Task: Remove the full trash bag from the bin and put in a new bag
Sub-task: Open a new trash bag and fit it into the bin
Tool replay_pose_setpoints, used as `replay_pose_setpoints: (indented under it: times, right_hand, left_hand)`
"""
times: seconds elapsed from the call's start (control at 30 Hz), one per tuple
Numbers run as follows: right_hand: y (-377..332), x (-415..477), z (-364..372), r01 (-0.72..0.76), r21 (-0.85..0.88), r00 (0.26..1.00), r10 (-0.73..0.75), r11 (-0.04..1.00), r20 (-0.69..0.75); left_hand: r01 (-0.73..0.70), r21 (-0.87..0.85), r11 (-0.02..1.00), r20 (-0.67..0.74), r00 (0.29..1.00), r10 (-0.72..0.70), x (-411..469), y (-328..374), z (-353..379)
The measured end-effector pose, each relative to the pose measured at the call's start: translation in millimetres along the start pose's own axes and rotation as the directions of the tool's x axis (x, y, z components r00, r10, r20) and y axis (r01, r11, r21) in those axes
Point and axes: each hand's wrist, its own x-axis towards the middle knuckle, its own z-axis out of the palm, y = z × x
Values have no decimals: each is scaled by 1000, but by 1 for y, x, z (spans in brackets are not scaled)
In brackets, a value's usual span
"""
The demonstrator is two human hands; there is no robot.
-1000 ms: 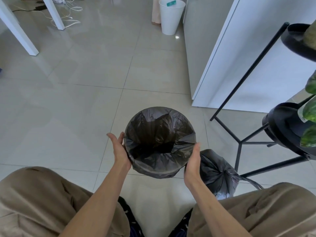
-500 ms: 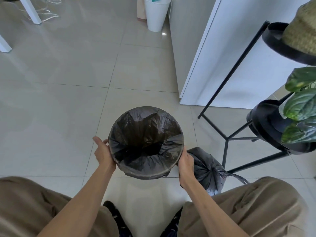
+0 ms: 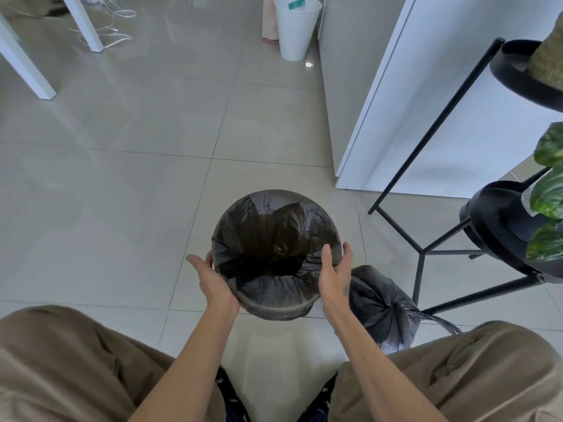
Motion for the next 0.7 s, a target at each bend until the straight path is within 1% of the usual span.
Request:
replay_pose_setpoints:
  times: [0.07,0.17,0.23,0.37,0.43,0.53,0.6,0.7]
  right_hand:
    - [11,-7,-2,-23,55,1000,22,998,9]
    - [23,-13,-3,-39,93,998,35,995,47]
    - [25,-16,-4,-93,126,993,83,988,88]
    - [24,-18,-10,-161,160,973,130,974,190]
    - [24,-19,-15,-156,132,965,122,979,231]
    - [24,-22,-19,-156,102,959,126,983,254]
    - [23,-31,-19,-138,93,961,111,986,253]
    - [25,-49,-12,-102,91,974,81,991,212]
  left_hand:
    - [24,1,1000,0,1000,-24,5,0,-3]
    - [69,-41,997,2,998,-69,13,-1,-6]
    - [92,-53,994,-7,996,-92,14,-1,-5]
    - [120,44,992,25,992,-121,17,-1,0]
    - [94,112,989,16,995,-96,20,2,2]
    - [14,236,972,-120,993,15,32,12,0]
    - [-31,233,972,-207,975,81,36,22,-5]
    - [-68,197,978,-209,972,110,35,25,-19]
